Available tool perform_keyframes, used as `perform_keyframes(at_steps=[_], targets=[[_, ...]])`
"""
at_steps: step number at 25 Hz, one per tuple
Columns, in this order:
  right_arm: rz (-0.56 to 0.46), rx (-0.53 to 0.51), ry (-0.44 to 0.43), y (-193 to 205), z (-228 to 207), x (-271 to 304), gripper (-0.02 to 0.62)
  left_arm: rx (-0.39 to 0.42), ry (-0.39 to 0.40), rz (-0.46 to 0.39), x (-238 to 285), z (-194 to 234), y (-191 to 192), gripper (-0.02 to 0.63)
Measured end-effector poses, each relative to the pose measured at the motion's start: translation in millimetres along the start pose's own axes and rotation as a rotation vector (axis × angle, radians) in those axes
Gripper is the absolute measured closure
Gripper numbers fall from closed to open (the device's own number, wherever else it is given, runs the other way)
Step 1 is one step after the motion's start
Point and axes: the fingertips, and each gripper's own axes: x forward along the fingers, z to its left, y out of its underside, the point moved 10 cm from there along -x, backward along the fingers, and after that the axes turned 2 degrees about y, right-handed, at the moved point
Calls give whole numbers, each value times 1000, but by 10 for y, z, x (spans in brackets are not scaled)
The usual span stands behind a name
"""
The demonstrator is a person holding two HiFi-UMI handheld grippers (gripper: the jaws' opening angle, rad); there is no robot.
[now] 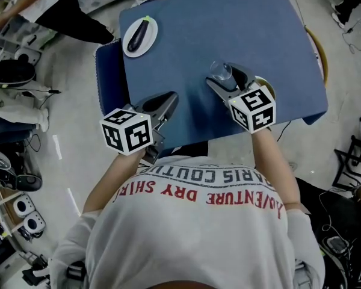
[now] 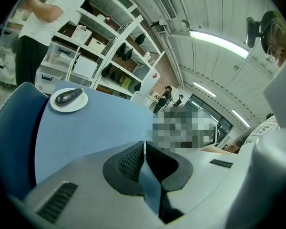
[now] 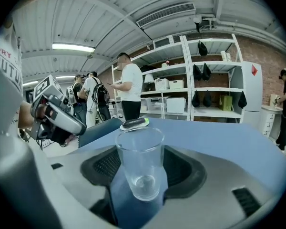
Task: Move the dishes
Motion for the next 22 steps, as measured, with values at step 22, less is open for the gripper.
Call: perform_keyframes(at_steps=[22], targets=[[-13,11,54,55,87,-497,298,21,61,-3,59,-180,44,569]])
